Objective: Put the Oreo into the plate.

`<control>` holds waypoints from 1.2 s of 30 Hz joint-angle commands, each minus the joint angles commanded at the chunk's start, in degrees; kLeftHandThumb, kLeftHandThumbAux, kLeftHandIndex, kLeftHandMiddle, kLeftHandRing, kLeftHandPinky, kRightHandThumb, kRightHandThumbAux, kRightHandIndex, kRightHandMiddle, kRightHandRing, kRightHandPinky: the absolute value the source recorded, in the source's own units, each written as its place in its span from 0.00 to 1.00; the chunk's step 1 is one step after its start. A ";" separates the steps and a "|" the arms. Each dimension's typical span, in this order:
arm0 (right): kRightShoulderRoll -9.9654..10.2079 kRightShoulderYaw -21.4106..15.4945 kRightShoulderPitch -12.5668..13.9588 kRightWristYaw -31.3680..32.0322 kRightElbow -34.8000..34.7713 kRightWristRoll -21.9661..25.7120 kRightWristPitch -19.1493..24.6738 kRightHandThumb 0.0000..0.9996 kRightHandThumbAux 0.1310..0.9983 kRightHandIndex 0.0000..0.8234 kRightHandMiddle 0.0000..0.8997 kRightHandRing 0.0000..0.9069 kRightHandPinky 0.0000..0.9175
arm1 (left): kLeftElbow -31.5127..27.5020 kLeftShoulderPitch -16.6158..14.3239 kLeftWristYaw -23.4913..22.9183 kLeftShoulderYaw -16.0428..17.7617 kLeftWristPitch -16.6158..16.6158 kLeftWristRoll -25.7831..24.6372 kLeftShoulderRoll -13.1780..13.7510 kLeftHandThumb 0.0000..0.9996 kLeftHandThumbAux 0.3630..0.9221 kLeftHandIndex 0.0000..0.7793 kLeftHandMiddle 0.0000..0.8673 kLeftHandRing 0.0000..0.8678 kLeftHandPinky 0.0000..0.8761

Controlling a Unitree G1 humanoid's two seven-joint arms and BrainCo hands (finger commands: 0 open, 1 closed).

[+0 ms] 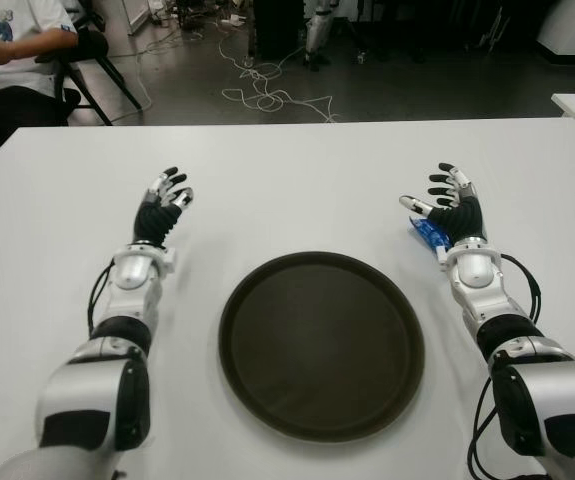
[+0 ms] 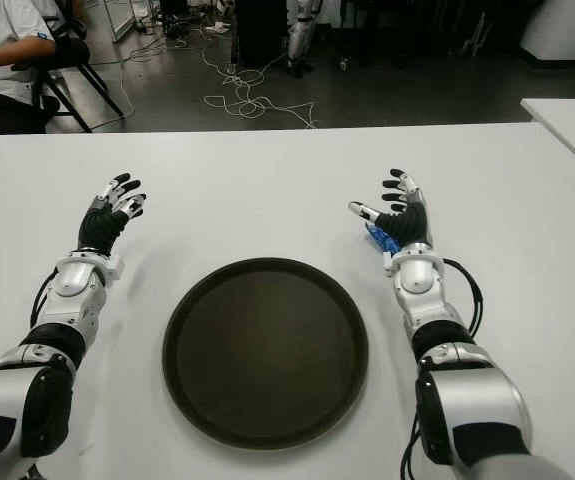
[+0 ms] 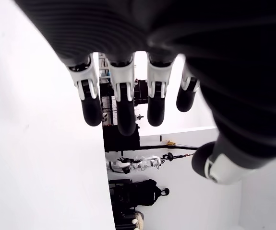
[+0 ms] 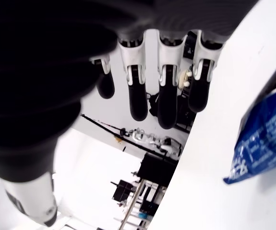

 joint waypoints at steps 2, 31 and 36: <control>0.03 0.05 0.05 -0.83 -0.09 -0.23 -0.07 0.02 0.71 0.23 0.29 0.29 0.27 | -0.04 0.03 -0.01 0.00 -0.12 -0.01 -0.04 0.31 0.46 0.10 0.18 0.17 0.19; -5.65 5.99 2.26 -25.10 -4.26 -13.13 -10.66 0.00 0.74 0.19 0.26 0.27 0.25 | 0.18 0.09 0.43 -0.45 -0.07 0.26 -0.01 0.28 0.45 0.10 0.18 0.18 0.19; -7.68 7.11 1.96 -29.38 -6.13 -15.96 -10.92 0.00 0.77 0.15 0.26 0.30 0.33 | 0.14 0.10 0.39 -0.53 -0.16 0.30 -0.05 0.30 0.45 0.10 0.18 0.17 0.18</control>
